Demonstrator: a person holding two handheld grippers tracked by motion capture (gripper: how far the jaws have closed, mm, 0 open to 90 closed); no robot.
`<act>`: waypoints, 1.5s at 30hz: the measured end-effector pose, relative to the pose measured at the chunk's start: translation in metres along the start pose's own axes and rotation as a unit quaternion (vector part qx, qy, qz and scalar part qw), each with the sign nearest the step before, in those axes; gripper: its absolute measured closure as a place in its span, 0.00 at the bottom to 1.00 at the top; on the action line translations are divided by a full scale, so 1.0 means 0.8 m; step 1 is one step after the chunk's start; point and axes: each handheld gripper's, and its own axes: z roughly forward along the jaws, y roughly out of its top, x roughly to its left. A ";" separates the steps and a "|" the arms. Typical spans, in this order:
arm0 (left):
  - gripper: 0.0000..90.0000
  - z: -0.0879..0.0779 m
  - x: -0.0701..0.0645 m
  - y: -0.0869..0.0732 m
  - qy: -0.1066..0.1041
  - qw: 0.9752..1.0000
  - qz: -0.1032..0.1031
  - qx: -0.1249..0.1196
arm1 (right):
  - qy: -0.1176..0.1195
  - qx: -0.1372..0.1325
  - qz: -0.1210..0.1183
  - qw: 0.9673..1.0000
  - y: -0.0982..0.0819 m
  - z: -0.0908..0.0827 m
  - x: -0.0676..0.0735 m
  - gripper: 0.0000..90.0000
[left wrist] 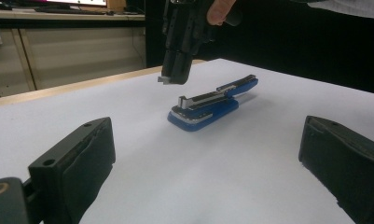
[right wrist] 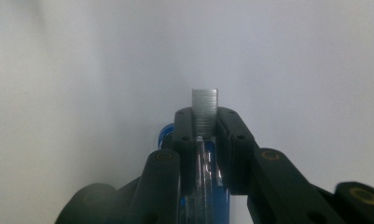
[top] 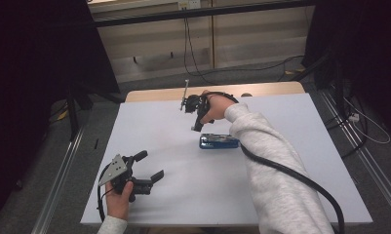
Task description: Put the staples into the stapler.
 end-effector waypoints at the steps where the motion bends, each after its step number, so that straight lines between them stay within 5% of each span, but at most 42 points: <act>1: 0.04 0.000 0.000 0.000 0.000 1.000 0.000 0.000 | 0.000 0.000 0.000 1.000 0.000 0.000 0.000 0.87; 45: 0.04 0.001 -0.001 0.000 0.000 1.000 0.001 0.002 | -0.002 0.016 0.008 1.000 -0.032 -0.004 -0.003 0.87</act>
